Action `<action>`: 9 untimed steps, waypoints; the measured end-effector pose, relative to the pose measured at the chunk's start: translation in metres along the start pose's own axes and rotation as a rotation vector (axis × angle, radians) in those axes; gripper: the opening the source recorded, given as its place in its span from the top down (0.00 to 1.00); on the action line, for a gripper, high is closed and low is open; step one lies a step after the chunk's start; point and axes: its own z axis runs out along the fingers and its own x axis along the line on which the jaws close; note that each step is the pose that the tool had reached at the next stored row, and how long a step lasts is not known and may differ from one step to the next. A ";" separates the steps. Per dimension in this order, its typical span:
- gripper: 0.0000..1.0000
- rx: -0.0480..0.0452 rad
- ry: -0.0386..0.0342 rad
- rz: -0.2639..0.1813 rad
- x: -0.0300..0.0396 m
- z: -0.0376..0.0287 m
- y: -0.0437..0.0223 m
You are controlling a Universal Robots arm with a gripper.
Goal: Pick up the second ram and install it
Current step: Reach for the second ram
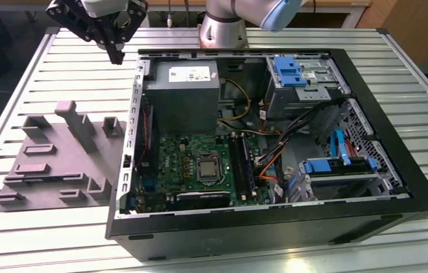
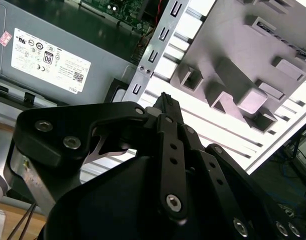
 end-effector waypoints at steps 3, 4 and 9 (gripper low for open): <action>0.89 -0.0005 0.0000 0.000 0.0012 0.0000 -0.0001; 0.89 -0.0006 0.0000 0.000 0.0013 0.0000 -0.0001; 0.89 -0.0013 0.0001 0.000 0.0057 -0.0001 -0.0004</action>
